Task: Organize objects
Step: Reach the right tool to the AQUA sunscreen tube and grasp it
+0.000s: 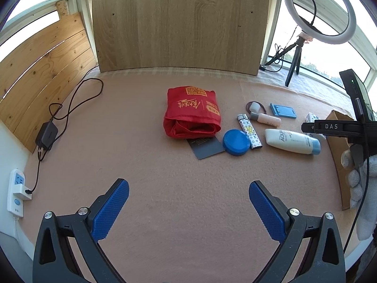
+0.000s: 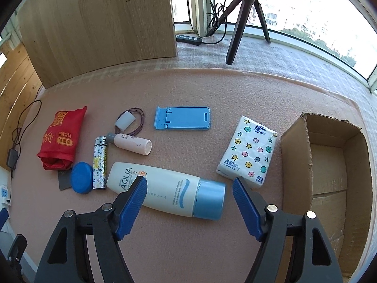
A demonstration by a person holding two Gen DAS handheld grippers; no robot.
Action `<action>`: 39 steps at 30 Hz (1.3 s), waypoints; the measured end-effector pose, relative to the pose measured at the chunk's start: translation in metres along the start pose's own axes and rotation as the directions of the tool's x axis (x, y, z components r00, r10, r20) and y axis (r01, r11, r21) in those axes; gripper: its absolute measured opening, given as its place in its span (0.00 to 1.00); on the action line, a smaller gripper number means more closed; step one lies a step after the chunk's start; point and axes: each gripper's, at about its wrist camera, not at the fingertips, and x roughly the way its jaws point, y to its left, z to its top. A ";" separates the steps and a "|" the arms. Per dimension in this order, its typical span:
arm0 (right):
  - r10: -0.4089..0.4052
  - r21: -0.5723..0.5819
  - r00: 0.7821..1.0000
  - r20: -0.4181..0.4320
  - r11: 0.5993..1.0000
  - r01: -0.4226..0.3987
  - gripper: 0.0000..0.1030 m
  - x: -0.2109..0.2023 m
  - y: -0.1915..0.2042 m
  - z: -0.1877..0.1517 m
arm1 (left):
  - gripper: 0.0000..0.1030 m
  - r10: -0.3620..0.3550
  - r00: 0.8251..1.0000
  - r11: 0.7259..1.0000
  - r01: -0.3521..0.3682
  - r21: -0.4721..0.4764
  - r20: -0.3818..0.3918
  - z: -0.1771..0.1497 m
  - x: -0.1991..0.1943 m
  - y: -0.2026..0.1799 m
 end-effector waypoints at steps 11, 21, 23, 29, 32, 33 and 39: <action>0.028 0.049 0.996 -0.079 0.999 -0.024 0.70 0.031 -0.006 0.017 | 1.00 0.020 1.000 1.000 -0.020 -0.024 -0.005 -0.008 -0.006 0.012; 0.076 0.038 0.990 -0.120 0.997 -0.072 0.70 0.036 0.005 0.011 | 1.00 0.013 1.000 1.000 -0.013 -0.018 -0.003 -0.014 -0.011 0.011; 0.104 0.050 0.985 -0.135 0.994 -0.098 0.69 0.034 0.005 0.007 | 1.00 0.011 1.000 1.000 -0.011 -0.018 -0.005 -0.015 -0.011 0.013; 0.169 0.038 0.966 -0.194 0.986 -0.164 0.54 0.034 0.017 -0.020 | 1.00 -0.009 1.000 1.000 0.008 -0.018 -0.023 -0.018 -0.008 0.010; 0.153 0.012 0.971 -0.185 0.988 -0.154 0.45 0.029 0.024 -0.033 | 1.00 -0.019 0.999 1.000 0.019 -0.014 -0.028 -0.019 -0.005 0.008; 0.160 0.015 0.969 -0.187 0.987 -0.160 0.42 0.028 0.026 -0.037 | 1.00 -0.022 0.999 1.000 0.022 -0.010 -0.029 -0.019 -0.004 0.006; 0.241 0.074 0.951 -0.195 0.970 -0.231 0.38 0.017 0.032 -0.064 | 1.00 -0.045 0.998 0.999 0.046 0.015 -0.045 -0.020 0.003 -0.006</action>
